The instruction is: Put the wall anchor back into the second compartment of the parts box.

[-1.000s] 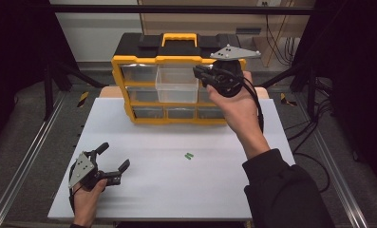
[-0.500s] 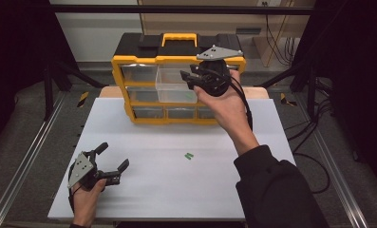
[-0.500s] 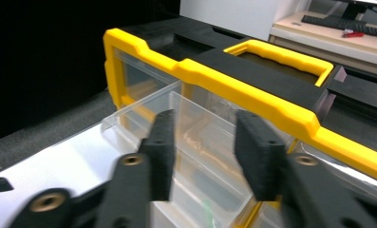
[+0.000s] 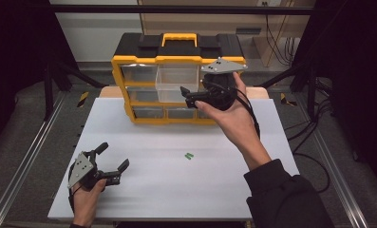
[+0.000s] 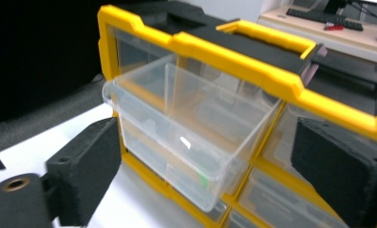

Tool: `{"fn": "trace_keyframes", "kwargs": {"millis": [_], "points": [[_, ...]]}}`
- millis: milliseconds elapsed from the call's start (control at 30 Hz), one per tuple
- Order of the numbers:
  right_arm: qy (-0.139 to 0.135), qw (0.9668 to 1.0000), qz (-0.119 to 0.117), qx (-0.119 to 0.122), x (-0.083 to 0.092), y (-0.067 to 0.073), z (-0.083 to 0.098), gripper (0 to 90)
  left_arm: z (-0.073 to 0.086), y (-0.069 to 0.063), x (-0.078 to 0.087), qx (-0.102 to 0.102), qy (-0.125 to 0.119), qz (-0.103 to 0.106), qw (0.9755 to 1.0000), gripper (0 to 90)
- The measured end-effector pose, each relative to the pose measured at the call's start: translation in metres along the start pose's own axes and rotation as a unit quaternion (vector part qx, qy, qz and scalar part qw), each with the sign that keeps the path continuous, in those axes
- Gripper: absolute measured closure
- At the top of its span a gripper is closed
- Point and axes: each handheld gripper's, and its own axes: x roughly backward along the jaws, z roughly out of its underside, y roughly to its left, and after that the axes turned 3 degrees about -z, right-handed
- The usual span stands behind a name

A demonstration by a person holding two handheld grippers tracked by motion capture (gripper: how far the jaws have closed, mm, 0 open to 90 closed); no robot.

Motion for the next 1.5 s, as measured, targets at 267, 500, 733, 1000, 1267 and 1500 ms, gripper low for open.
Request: {"fn": "trace_keyframes", "kwargs": {"millis": [267,500,733,1000,1267,1500], "points": [[0.015,0.9997,-0.021,0.0,0.006,0.0,0.02,4.2,0.0,0.001,-0.001,0.0,0.002,0.002,1.0,0.2],[0.035,0.9992,-0.021,0.002,0.009,0.0,0.044,4.3,0.0,0.001,-0.001,0.0,0.001,0.001,1.0,0.2],[0.054,0.9983,-0.021,0.004,0.003,0.003,0.068,4.8,0.0,0.0,-0.001,-0.003,0.003,0.002,1.0,0.2],[0.081,0.9963,-0.022,0.013,-0.013,0.005,0.096,5.7,0.0,0.0,-0.001,-0.002,0.002,0.003,1.0,0.2],[0.109,0.9937,-0.024,-0.01,-0.022,-0.001,0.133,6.9,0.0,-0.001,-0.002,-0.003,0.003,0.004,1.0,0.2],[0.121,0.9917,-0.027,-0.035,-0.023,-0.01,0.155,6.0,0.001,-0.002,-0.003,-0.005,0.005,0.006,1.0,0.2]]}}
